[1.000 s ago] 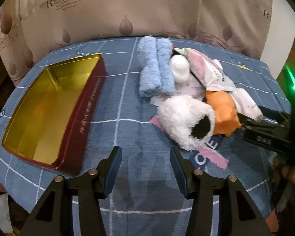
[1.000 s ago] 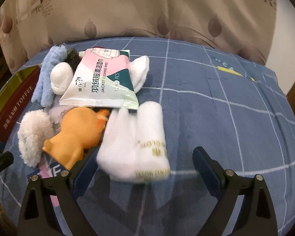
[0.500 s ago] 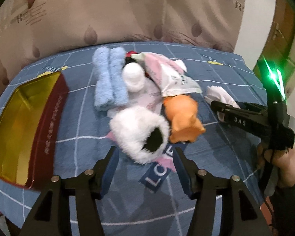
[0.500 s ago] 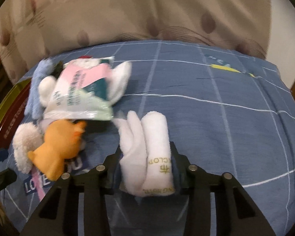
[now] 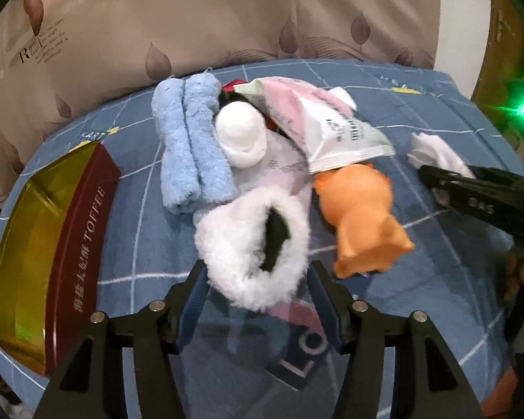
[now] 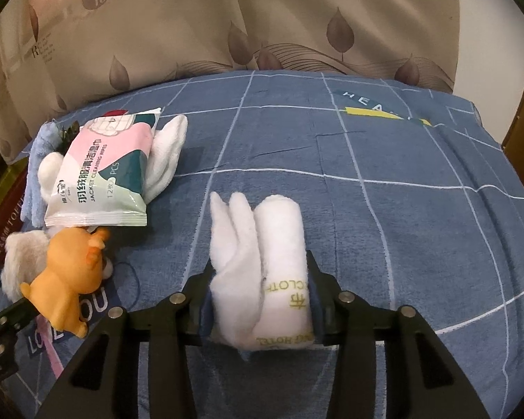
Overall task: Organize soft objects
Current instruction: 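Grasp the white fluffy slipper with the left tool while the right tool grasps the white rolled towel, then carry the white slipper into the gold tin and open the left tool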
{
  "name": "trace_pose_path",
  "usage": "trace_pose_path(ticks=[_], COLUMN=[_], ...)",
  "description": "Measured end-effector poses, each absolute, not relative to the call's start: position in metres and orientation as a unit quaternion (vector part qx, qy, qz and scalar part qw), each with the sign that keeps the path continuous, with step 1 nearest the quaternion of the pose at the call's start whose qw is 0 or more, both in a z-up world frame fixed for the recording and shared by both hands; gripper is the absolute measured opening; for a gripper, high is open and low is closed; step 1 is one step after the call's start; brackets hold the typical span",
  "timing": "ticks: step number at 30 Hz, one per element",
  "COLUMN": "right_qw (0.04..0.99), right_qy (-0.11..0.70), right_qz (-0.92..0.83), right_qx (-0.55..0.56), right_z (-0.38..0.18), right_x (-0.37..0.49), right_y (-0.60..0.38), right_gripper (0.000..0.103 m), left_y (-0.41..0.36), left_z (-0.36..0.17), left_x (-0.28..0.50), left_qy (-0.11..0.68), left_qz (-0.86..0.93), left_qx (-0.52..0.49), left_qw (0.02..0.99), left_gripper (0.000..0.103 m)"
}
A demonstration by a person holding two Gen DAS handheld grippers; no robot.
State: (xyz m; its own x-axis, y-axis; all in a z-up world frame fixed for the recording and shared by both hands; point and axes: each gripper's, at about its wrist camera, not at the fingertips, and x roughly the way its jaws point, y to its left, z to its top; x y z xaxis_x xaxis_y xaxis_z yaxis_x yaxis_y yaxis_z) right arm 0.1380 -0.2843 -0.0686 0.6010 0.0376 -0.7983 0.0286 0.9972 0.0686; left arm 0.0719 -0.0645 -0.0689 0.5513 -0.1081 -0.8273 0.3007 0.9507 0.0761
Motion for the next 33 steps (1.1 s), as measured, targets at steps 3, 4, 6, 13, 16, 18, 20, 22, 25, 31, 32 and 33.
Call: trace_pose_path(ticks=[3,4,6,13,16,18,20,22,25,31,32,33], right_qw=[0.894,0.894,0.893,0.893,0.893,0.893,0.893,0.893,0.893,0.893,0.893,0.893], right_qy=[0.447,0.448,0.448,0.448,0.449,0.449,0.449,0.449,0.449,0.449,0.449,0.449], right_qz=[0.004,0.005,0.006,0.005,0.004,0.004,0.005,0.004,0.004,0.004,0.004,0.004], right_qx=[0.034,0.032,0.029,0.026,0.025,0.024,0.025,0.024,0.024,0.024,0.024,0.024], right_z=[-0.069,-0.069,-0.069,-0.069,-0.069,-0.069,-0.069,-0.069,-0.069,-0.069,-0.069,-0.069], right_x=[0.138,0.138,0.138,0.137,0.137,0.136,0.136,0.136,0.136,0.136,0.136,0.136], right_y=[-0.283,-0.282,-0.281,-0.279,-0.279,-0.279,-0.279,-0.279,-0.279,-0.279,-0.279,-0.279], right_gripper=[0.044,0.045,0.046,0.046,0.046,0.046,0.046,0.046,0.046,0.047,0.047,0.047], left_y=[-0.054,-0.050,-0.045,-0.043,-0.045,-0.044,-0.040,-0.035,-0.023,0.011,0.017,0.026], left_z=[-0.067,-0.066,-0.063,-0.058,-0.052,-0.047,-0.042,-0.035,-0.025,-0.013,-0.012,-0.011], left_x=[0.074,0.074,0.073,0.065,0.059,0.056,0.054,0.053,0.055,0.065,0.067,0.069], left_qy=[0.452,0.452,0.449,0.445,0.441,0.436,0.436,0.437,0.432,0.429,0.430,0.430], left_qz=[-0.124,-0.129,-0.134,-0.152,-0.163,-0.171,-0.182,-0.190,-0.182,-0.146,-0.141,-0.133], left_qx=[0.082,0.072,0.059,0.060,0.069,0.071,0.061,0.047,0.040,0.029,0.025,0.019], left_qw=[0.879,0.880,0.882,0.880,0.880,0.881,0.879,0.878,0.882,0.891,0.892,0.893], left_gripper=[0.059,0.059,0.052,0.026,0.025,0.025,0.025,0.025,0.025,0.025,0.025,0.025])
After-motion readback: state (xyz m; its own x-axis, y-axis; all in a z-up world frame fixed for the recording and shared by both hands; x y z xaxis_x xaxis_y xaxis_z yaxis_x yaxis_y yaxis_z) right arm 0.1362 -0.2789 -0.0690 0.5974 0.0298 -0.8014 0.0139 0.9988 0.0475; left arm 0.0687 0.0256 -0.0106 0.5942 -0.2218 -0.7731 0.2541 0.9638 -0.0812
